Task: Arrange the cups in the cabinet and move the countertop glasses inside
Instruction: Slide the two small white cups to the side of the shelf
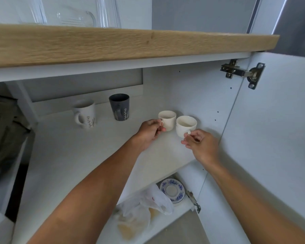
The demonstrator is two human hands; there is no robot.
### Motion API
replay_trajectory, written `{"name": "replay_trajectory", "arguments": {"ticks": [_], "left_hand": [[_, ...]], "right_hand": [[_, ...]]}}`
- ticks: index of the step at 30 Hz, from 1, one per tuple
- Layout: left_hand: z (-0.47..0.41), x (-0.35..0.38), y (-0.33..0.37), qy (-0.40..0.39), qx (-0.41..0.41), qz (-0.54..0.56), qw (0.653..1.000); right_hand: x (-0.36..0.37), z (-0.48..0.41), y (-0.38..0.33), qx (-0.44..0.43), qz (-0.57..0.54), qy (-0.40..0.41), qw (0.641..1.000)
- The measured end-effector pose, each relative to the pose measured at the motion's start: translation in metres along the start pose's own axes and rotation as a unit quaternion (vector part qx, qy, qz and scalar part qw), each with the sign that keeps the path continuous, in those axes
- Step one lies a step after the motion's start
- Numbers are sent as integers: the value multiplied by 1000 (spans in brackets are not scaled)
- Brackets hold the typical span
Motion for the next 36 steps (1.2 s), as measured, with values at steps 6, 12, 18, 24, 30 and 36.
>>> {"name": "replay_trajectory", "arguments": {"ticks": [6, 12, 18, 24, 30, 36], "left_hand": [[-11, 16, 1, -23, 3, -8, 1000], [-23, 26, 3, -32, 6, -26, 999], [-29, 32, -2, -45, 7, -37, 998], [-36, 30, -8, -41, 7, -43, 998], [-40, 33, -9, -35, 16, -52, 998], [-44, 27, -12, -15, 13, -66, 998]], "right_hand": [[-4, -7, 5, 13, 4, 17, 1000], [-8, -13, 12, 29, -8, 16, 999], [-10, -17, 17, 41, -19, 20, 999], [-10, -18, 21, 43, -18, 25, 999], [-10, -23, 22, 50, -15, 14, 999], [-15, -24, 28, 58, 14, 21, 998]]}}
Point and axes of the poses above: each hand's wrist, its own z-axis away from the middle knuckle, its own x-axis out of the palm, y = z × x, the point moved 4 cm from there along -z, towards the middle knuckle, and after that the axes turned 3 degrees about -y, right-handed, at the moved point
